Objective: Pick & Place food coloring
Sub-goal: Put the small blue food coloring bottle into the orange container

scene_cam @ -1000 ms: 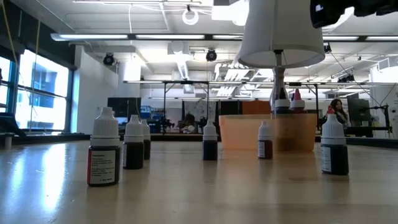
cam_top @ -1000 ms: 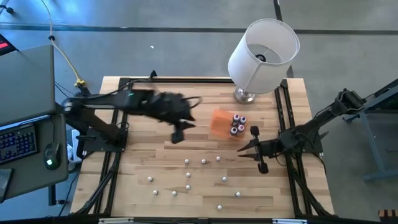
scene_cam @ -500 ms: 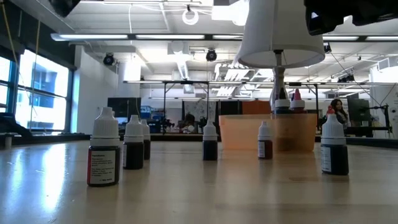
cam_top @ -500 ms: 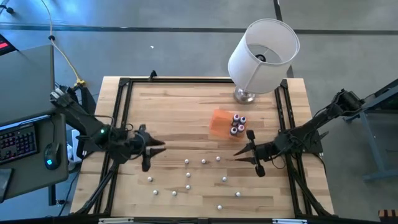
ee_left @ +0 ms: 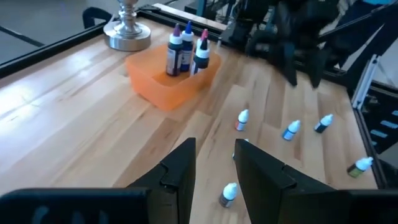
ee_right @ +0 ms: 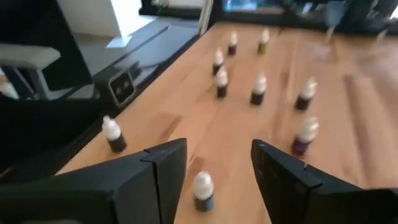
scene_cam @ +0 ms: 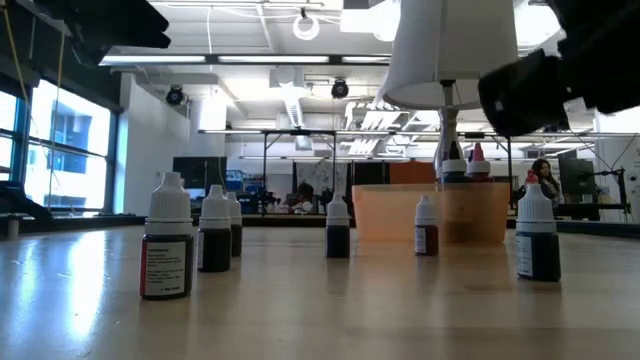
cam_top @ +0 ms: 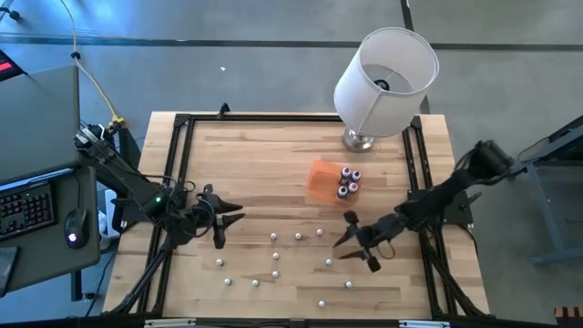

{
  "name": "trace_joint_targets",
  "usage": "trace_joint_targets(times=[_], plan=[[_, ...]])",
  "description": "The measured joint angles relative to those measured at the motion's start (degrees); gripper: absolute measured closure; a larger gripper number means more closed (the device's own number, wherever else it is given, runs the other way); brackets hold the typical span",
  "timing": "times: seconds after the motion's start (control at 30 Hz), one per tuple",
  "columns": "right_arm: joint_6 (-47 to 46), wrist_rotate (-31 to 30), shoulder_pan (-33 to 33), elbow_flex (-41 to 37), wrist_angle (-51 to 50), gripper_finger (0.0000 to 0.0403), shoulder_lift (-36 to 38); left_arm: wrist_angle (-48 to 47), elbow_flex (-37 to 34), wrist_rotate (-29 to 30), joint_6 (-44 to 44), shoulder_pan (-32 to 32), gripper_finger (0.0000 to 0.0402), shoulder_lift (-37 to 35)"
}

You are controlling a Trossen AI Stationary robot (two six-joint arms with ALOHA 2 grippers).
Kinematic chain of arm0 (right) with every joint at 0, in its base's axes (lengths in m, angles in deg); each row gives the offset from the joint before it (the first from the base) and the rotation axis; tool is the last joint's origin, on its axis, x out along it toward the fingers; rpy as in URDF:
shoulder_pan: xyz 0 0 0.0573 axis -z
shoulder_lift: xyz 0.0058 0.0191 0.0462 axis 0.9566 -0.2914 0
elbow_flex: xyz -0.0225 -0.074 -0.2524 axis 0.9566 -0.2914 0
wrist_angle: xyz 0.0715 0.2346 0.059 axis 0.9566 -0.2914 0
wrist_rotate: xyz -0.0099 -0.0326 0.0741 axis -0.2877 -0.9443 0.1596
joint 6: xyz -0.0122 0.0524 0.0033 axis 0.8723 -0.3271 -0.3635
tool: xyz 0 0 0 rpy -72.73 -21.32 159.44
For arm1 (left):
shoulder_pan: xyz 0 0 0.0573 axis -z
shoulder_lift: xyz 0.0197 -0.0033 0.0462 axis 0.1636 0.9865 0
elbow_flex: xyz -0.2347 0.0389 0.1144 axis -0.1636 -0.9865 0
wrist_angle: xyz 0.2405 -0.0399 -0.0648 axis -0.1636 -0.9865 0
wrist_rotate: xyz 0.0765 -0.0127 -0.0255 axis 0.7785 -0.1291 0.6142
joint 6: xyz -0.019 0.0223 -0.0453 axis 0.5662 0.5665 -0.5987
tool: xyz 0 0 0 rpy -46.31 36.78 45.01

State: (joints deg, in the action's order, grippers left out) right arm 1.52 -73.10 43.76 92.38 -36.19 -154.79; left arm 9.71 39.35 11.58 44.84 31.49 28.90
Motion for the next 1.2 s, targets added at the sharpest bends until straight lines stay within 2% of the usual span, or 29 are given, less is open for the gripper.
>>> trace_joint_targets(times=[0.13, 0.33, 0.6, 0.73, 0.97, 1.1, 1.2], plan=[[-0.1, 1.8, 0.0, 1.7, 5.2, 0.0233, -7.5, 0.9, 0.0, 0.0, 0.5, 0.0, 0.0291, 0.0], [-0.2, 4.8, 0.0, 5.6, 6.4, 0.0236, -16.5, 0.9, 0.0, -0.2, 0.4, 0.0, 0.0291, 0.0], [-1.7, 5.0, 0.1, 8.9, 6.2, 0.0244, -23.8, 1.2, 0.0, -1.7, -0.5, 0.0, 0.0291, 0.0], [-3.1, 4.6, 0.1, 9.1, 5.7, 0.0268, -24.8, 1.2, 0.0, -2.3, -0.9, 0.0, 0.0291, 0.0], [-4.4, 4.4, 0.2, 9.1, 4.4, 0.0345, -24.8, 1.2, 0.0, -2.4, -0.9, 0.0, 0.0291, 0.0], [-4.6, 4.5, 0.9, 9.2, 6.3, 0.0345, -23.7, 1.2, 0.0, -2.4, -0.9, 0.0, 0.0291, 0.0], [-2.3, 4.2, 2.1, 10.0, 6.3, 0.0345, -19.3, 1.2, 0.0, -2.4, -0.9, 0.0, 0.0291, 0.0]])
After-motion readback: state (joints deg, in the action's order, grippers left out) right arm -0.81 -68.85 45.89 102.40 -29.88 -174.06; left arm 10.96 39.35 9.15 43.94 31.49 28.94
